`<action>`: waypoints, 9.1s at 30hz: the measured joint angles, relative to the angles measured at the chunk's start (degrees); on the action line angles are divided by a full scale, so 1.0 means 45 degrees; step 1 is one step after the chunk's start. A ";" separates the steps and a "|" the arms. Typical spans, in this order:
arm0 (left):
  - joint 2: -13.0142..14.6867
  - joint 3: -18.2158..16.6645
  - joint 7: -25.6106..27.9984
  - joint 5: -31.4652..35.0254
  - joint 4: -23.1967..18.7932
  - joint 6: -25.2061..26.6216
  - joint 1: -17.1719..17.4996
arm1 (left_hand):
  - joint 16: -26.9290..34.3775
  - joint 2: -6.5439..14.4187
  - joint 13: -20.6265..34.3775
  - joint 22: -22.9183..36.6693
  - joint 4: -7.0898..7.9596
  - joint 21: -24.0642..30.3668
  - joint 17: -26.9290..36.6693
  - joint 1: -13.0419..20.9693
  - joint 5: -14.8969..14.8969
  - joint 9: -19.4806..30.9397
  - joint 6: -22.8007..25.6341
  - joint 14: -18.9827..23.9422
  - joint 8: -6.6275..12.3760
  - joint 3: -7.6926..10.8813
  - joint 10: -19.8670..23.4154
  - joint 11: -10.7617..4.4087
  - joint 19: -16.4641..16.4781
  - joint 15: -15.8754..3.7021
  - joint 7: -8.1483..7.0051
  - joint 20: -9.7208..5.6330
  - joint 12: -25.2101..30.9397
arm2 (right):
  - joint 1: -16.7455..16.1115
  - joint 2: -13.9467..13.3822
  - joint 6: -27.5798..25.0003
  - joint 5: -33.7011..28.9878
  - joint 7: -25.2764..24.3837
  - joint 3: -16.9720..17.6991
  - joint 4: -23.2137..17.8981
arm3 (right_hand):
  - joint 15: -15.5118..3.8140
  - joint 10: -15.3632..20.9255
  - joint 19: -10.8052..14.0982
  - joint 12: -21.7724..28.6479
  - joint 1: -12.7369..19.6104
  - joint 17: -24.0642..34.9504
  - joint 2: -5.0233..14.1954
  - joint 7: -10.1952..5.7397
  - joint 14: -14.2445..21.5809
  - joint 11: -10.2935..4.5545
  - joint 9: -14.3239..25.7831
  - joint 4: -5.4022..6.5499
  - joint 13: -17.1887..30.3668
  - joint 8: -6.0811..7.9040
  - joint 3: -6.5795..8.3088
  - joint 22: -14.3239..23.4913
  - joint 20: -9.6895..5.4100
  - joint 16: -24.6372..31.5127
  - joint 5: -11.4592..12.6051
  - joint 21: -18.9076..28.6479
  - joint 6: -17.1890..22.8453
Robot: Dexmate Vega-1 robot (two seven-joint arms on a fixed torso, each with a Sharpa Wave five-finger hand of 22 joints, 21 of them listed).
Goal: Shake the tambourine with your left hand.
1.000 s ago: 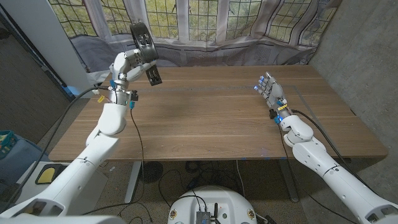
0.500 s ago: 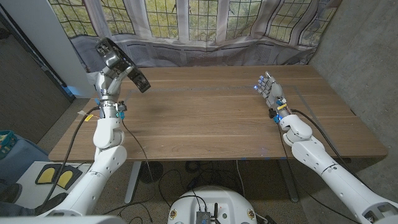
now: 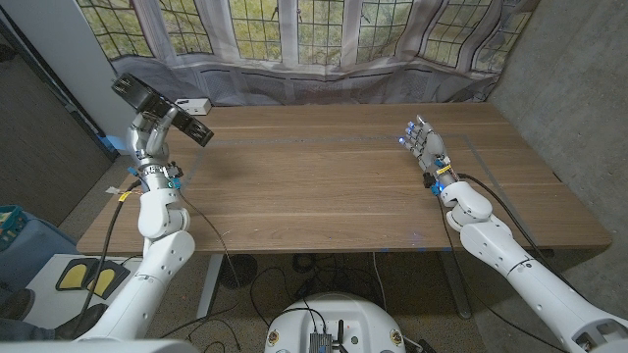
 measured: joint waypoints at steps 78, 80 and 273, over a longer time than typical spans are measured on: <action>0.6070 0.6353 -0.0574 1.7824 -0.6031 0.8987 -0.3628 | 0.0111 0.0000 0.0065 -0.0003 -0.0041 0.0195 0.0000 0.0000 0.0042 -0.0044 0.0102 -0.0005 0.0010 0.0062 0.0126 0.0056 -0.0352 -0.0005 0.0003 0.0035 -0.0235 | -0.0616 -0.0232 -0.0208 0.0104 -0.0381 0.0172 -0.0624 | 0.0000 0.0046 0.0000 0.0000 -0.0001 -0.0001 -0.0001 0.0000 0.0000 -0.0048 0.0000 -0.0017 0.0000 0.0000 -0.0086 0.0000 0.0000 0.0000 0.0000 0.0000 0.0000; 0.6089 0.6379 -0.0717 1.7783 -0.6031 0.8985 -0.3681 | 0.0111 0.0000 0.0070 -0.0003 -0.0041 0.0195 0.0000 0.0000 0.0042 -0.0044 0.0102 -0.0005 0.0001 0.0061 0.0127 0.0055 -0.0352 -0.0005 0.0003 0.0035 -0.0244 | -0.0617 -0.0233 -0.0211 0.0103 -0.0381 0.0172 -0.0625 | 0.0000 0.0046 0.0000 0.0000 -0.0001 0.0000 -0.0001 0.0000 0.0000 -0.0048 0.0000 -0.0017 0.0000 0.0000 -0.0086 0.0000 0.0000 0.0000 0.0000 0.0000 0.0000; 0.5301 0.9658 -0.4462 1.8551 -0.3123 0.8015 -0.5853 | -0.1134 0.0711 -0.0948 -0.0068 0.0785 -0.1175 -0.0323 -0.2869 0.0131 -0.0379 -0.4457 -0.6196 -0.1624 -0.0635 -0.4870 0.0134 -0.5314 0.0640 -0.0499 0.1537 -0.1995 | -0.0294 0.0172 0.0322 -0.0698 -0.0805 -0.0113 -0.0499 | -0.0068 0.0912 0.0162 0.0098 0.0115 -0.0001 0.0115 -0.0157 0.0386 -0.0046 -0.0001 -0.0036 0.0000 0.0137 -0.0174 0.0000 0.0021 0.0057 0.0000 -0.0048 0.1208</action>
